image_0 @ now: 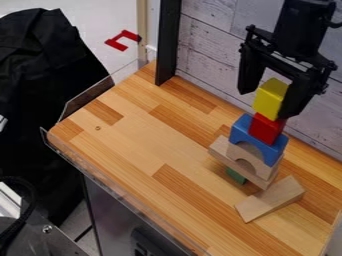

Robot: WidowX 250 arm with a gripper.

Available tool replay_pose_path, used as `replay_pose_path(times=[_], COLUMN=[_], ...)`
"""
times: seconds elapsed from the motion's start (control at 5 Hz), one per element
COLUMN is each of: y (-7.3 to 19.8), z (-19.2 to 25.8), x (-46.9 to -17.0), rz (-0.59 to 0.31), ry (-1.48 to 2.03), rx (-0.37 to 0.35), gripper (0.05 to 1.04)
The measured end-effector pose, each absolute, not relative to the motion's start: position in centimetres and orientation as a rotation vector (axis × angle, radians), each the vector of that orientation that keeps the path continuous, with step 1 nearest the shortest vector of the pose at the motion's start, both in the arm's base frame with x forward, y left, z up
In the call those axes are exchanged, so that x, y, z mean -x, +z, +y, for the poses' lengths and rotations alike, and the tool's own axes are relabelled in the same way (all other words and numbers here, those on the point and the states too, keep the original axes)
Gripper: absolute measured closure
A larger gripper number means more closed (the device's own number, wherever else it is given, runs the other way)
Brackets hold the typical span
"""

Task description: Take the yellow cube and move in to the left

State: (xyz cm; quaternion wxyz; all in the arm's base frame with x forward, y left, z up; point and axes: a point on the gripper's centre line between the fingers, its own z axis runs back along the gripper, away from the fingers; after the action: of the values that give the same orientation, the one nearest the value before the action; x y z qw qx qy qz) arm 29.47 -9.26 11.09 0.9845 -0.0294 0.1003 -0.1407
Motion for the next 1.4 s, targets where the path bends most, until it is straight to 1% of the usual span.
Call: replay_pose_path(times=[0.2,0.4,0.6,0.8,1.0,1.2,1.4], y=[10.8,10.6,10.7,12.1,13.7,12.6,10.7], z=[-9.4,-9.1,-9.1,-8.3,-5.5,-3.0,0.8], x=[-29.7,-29.8,-29.7,-29.5,-29.1,-28.2,-26.9], rz=[0.188,0.185,0.185,0.144,0.107,0.153,0.199], ry=[-0.277,-0.262,-0.257,-0.231,-0.159,-0.085,0.025], rx=[0.066,0.065,0.066,0.051,-0.008,-0.008,0.030], gripper=[0.390,0.493,0.493,0.493,0.493,0.493,0.493])
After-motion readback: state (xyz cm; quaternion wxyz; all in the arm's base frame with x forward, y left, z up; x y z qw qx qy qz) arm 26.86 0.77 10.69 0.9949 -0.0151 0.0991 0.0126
